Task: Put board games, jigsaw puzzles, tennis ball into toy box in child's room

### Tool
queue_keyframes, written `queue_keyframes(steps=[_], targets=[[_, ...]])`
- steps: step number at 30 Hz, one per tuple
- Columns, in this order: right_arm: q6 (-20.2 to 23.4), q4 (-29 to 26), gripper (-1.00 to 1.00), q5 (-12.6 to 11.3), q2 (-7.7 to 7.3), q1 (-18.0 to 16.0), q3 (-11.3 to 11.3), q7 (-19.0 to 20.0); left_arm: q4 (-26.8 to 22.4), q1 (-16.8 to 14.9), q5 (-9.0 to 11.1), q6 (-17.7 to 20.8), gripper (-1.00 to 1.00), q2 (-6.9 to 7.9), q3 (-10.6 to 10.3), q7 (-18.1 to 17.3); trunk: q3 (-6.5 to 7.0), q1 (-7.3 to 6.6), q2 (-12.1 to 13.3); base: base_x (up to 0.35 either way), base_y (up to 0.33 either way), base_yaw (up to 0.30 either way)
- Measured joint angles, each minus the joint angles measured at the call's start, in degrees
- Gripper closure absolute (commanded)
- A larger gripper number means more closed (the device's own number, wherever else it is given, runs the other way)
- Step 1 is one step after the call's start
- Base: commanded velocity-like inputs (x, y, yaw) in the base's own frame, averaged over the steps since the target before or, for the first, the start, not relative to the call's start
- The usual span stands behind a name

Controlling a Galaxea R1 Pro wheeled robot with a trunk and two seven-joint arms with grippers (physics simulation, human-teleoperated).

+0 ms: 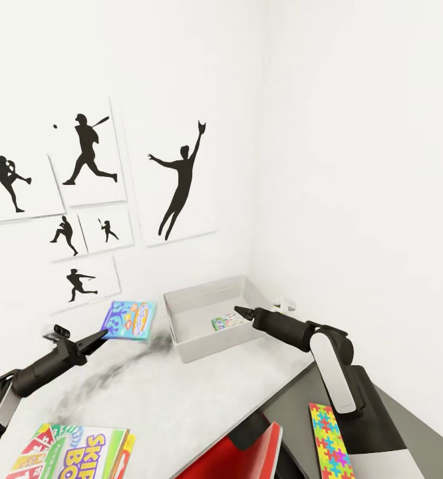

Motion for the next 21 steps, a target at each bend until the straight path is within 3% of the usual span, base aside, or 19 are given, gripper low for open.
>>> queue_keyframes(steps=[2,11,16,21], targets=[[0.0,0.0,-1.0,0.0,0.0,0.0,0.0,0.0,-1.0,-1.1,0.0,1.6,1.0,-0.08,0.0,0.4,0.0,0.0,0.0,0.0,0.0,0.0],[0.1,0.0,-1.0,0.1,-0.12,0.0,-0.2,-0.2,-6.2,-7.1,0.1,8.0,1.0,-2.24,-0.1,10.6,0.0,0.0,0.0,0.0,0.0,0.0],[0.0,0.0,-1.0,0.1,-0.39,0.0,-0.2,-0.2,-6.4,-10.5,-0.2,8.6,1.0,-5.92,-0.1,18.0,-0.01,0.0,0.0,0.0,0.0,0.0],[0.1,0.0,-1.0,0.1,-0.47,0.0,-0.3,-0.2,-6.4,-11.8,0.1,8.8,1.0,-9.78,-0.1,24.4,-0.01,0.0,0.0,0.0,0.0,0.0]])
